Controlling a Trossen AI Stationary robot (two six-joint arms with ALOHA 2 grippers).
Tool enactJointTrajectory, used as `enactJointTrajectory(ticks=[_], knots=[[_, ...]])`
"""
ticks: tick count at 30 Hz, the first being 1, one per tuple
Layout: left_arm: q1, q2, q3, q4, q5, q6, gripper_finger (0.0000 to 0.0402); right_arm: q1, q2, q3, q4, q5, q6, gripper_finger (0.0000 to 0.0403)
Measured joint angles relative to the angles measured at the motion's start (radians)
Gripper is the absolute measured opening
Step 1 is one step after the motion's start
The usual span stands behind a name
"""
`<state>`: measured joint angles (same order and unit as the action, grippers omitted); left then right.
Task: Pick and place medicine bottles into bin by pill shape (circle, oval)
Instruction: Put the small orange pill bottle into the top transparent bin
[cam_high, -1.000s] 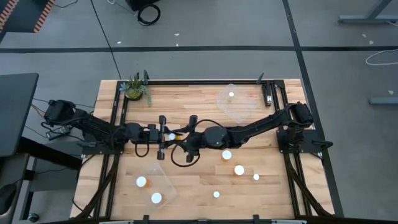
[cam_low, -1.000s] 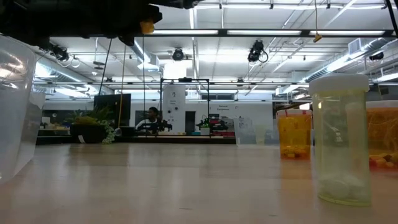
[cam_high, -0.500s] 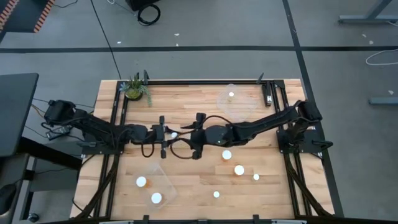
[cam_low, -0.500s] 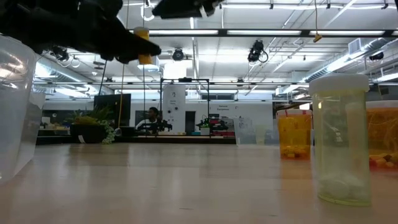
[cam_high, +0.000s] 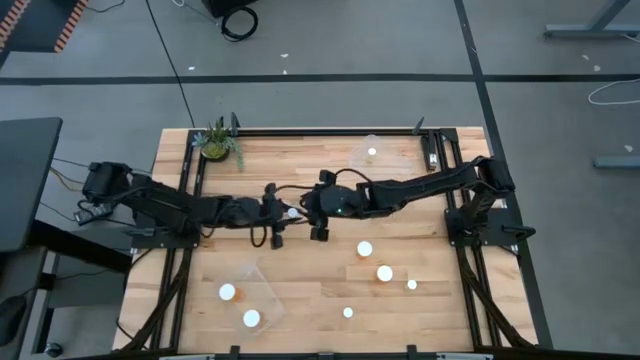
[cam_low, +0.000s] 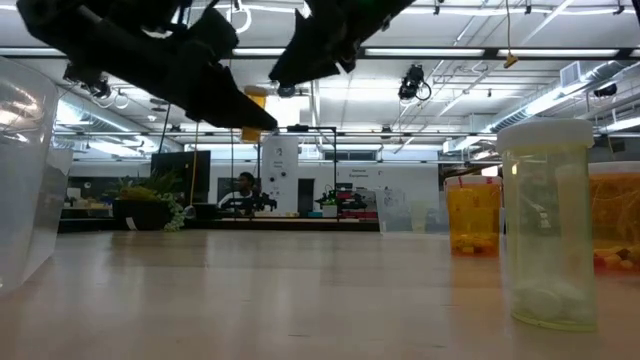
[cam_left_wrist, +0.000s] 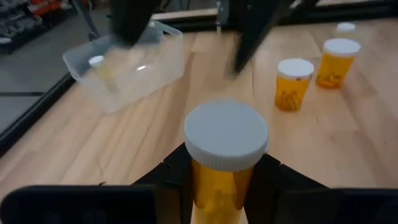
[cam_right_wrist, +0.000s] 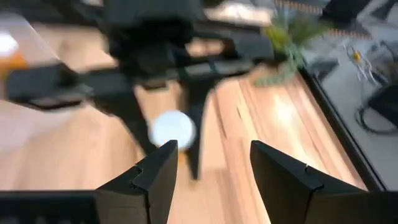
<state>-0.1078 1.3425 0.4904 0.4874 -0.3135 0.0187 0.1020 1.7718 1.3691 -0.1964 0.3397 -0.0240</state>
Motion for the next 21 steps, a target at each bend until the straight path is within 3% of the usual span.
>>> enactJointTrajectory(ticks=[5,8,21], knots=[[0.0,0.079,0.042,-0.016,0.005,0.031,0.0107,0.028,-0.01,-0.001,-0.119,-0.004,-0.015,0.0209],[0.0,0.104,0.048,0.0,0.058,0.04,0.0107,0.045,-0.008,-0.003,-0.175,-0.004,-0.031,0.0209],[-0.003,0.125,0.048,0.044,0.083,0.073,0.0107,0.043,0.001,-0.004,-0.163,0.002,-0.118,0.0217]])
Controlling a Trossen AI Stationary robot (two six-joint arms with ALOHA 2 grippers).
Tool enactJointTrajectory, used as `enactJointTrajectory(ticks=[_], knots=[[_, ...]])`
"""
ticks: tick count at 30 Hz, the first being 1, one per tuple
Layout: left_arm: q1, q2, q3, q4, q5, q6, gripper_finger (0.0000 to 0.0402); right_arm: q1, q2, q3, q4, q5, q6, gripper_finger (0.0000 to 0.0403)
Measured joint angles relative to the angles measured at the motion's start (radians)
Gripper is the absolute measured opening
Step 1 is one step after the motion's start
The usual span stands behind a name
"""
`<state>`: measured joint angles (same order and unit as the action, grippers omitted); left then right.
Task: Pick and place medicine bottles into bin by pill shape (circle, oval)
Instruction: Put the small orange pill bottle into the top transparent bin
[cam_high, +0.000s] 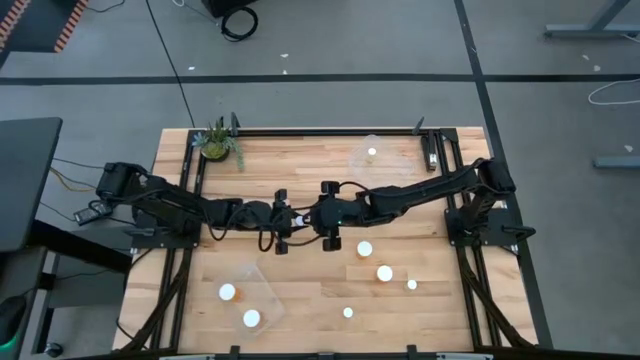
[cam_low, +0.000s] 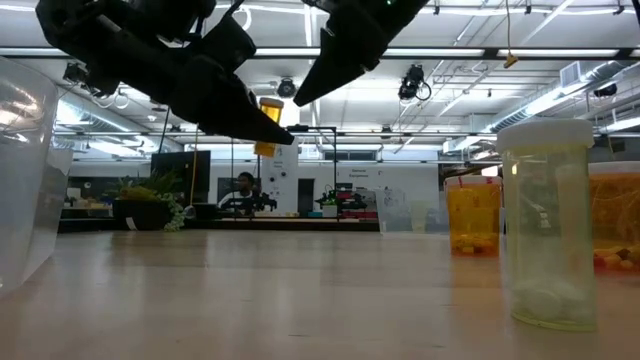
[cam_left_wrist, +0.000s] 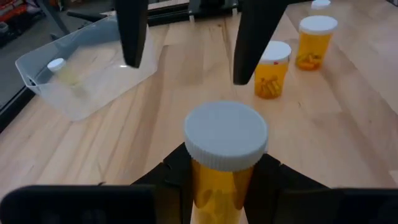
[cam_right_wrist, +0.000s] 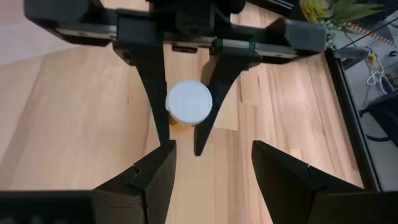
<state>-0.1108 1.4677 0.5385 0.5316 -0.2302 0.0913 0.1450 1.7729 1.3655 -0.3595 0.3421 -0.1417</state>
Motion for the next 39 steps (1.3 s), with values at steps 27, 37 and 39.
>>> enactJointTrajectory(ticks=[27,37,39], knots=[[0.0,-0.001,0.0,0.154,0.071,0.126,0.0107,0.009,0.0,0.0,0.11,-0.067,-0.118,0.0255],[0.0,-0.001,-0.001,0.172,0.071,0.133,0.0107,0.009,0.0,0.0,0.119,-0.063,-0.12,0.0244],[0.0,-0.001,-0.001,0.173,0.071,0.133,0.0107,0.009,0.0,0.0,0.121,-0.063,-0.119,0.024]])
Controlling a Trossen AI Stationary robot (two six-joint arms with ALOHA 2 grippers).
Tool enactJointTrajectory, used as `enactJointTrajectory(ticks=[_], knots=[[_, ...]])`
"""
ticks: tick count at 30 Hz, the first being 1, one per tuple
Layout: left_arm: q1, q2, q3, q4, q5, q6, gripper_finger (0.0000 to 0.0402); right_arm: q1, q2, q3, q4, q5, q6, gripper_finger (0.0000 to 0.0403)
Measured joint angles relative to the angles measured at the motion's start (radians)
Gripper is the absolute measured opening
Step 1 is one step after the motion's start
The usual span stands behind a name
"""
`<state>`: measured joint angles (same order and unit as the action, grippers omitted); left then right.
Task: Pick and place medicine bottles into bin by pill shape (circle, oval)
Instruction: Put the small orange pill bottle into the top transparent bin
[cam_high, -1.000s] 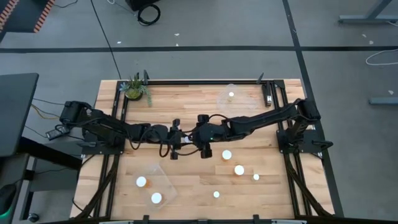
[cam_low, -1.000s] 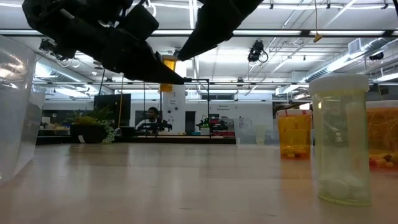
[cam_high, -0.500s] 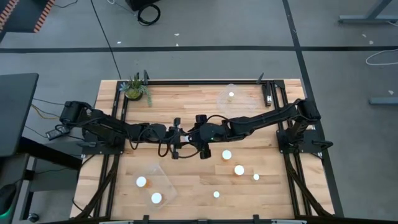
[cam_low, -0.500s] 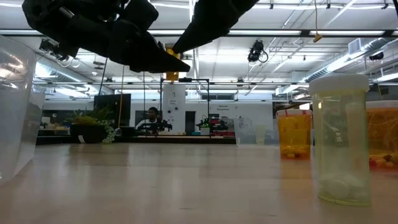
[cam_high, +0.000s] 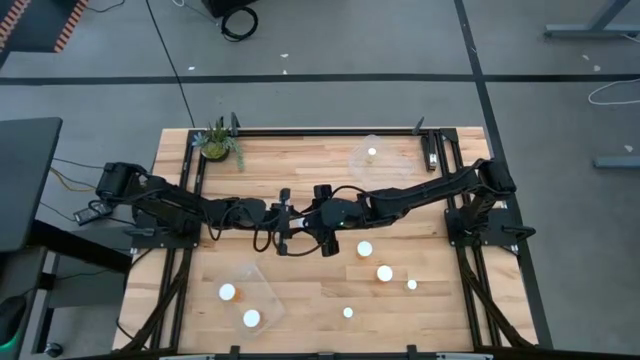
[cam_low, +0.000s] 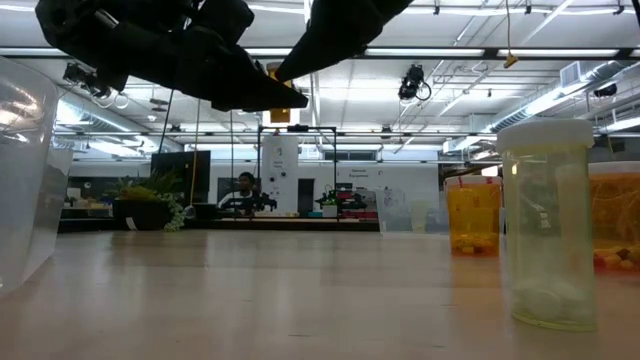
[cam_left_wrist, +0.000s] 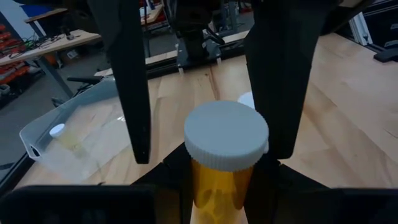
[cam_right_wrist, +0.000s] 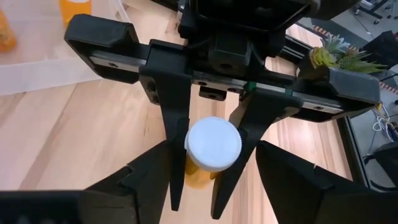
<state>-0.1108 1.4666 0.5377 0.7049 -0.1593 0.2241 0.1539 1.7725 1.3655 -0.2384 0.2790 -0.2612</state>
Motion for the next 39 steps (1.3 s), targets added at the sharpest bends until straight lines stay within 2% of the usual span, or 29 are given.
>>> enactJointTrajectory(ticks=[17,30,39], knots=[[0.001,0.0,0.0,0.003,-0.002,-0.003,0.0107,0.0,0.0,0.0,0.001,0.016,0.018,0.02],[0.001,0.0,0.0,0.003,-0.003,-0.003,0.0107,-0.001,0.0,0.0,0.004,0.026,0.018,0.0145],[0.0,0.0,0.0,0.003,-0.001,-0.005,0.0107,-0.001,0.0,0.0,0.002,0.027,0.017,0.014]])
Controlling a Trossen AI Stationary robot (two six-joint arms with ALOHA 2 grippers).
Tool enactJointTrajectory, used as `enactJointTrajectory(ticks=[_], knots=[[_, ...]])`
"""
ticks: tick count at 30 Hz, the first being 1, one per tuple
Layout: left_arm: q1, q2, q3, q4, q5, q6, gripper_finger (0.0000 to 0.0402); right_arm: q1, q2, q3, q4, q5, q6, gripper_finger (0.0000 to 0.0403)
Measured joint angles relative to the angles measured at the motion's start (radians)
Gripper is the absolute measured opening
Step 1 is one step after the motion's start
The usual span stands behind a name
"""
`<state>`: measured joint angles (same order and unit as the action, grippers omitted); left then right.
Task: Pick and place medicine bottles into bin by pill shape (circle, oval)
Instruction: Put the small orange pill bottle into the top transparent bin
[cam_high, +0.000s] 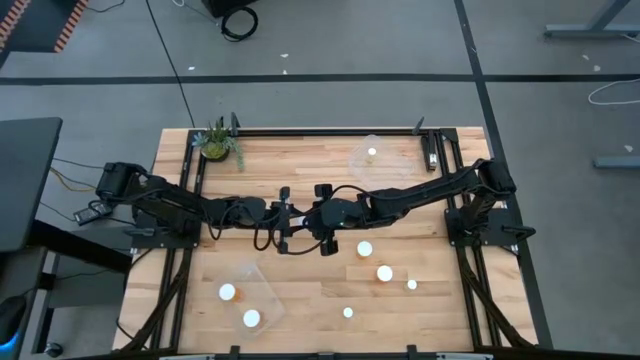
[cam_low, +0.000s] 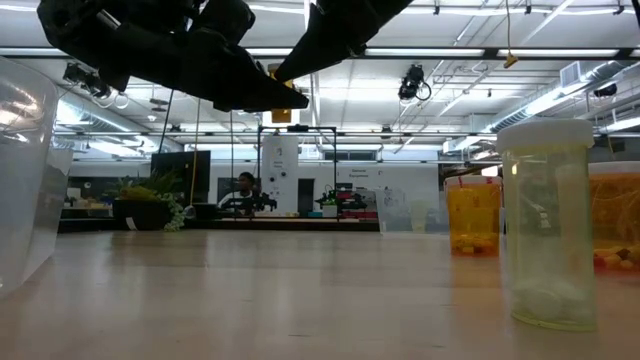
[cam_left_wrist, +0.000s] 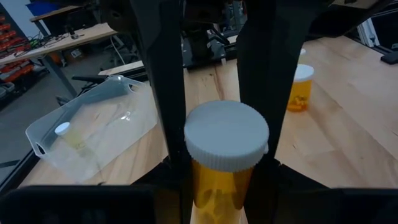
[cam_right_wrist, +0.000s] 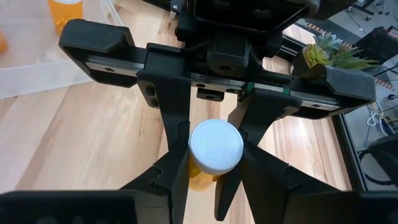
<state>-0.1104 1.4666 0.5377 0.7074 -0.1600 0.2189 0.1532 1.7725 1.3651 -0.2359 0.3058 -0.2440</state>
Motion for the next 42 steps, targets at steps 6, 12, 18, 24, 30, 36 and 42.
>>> enactJointTrajectory(ticks=[6,12,18,24,30,36,42], knots=[[0.0,0.0,0.0,-0.001,0.0,-0.024,0.0108,0.0,0.0,0.0,-0.001,0.0,0.002,0.0139],[0.0,0.0,0.0,-0.002,0.0,-0.025,0.0108,0.0,0.0,0.0,-0.002,0.0,0.007,0.0139],[0.0,0.0,0.0,-0.005,0.0,-0.051,0.0135,0.0,0.0,0.0,-0.008,0.004,0.009,0.0139],[-0.001,0.0,0.002,-0.031,0.0,-0.051,0.0197,-0.008,0.0,0.0,-0.015,0.006,0.017,0.0139],[0.001,0.0,0.002,-0.086,-0.003,-0.051,0.0229,-0.014,0.0,0.0,-0.038,0.003,0.029,0.0139],[0.001,0.0,0.002,-0.104,-0.017,-0.051,0.0226,-0.014,0.0,0.0,-0.076,0.003,0.055,0.0139],[0.001,0.0,0.002,-0.106,-0.03,-0.052,0.021,-0.014,0.0,0.0,-0.121,0.002,0.076,0.0139]])
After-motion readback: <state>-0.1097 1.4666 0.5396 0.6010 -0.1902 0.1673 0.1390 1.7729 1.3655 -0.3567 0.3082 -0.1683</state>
